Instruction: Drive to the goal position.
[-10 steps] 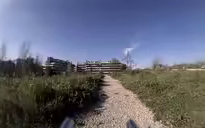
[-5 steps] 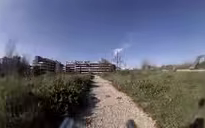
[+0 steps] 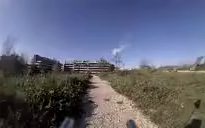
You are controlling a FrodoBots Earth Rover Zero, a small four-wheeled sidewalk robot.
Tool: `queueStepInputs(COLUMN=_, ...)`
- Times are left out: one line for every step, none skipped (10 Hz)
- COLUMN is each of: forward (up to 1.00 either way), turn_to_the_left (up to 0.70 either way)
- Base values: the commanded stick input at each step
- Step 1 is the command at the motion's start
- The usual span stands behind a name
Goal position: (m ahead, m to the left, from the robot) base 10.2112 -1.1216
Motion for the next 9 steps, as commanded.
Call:
queueStepInputs(forward=0.50, turn_to_the_left=0.00)
queueStepInputs(forward=0.50, turn_to_the_left=0.00)
queueStepInputs(forward=0.50, turn_to_the_left=0.00)
queueStepInputs(forward=0.50, turn_to_the_left=0.00)
queueStepInputs(forward=0.50, turn_to_the_left=0.00)
queueStepInputs(forward=0.50, turn_to_the_left=0.00)
queueStepInputs(forward=0.50, turn_to_the_left=0.00)
queueStepInputs(forward=0.50, turn_to_the_left=0.00)
queueStepInputs(forward=0.50, turn_to_the_left=0.00)
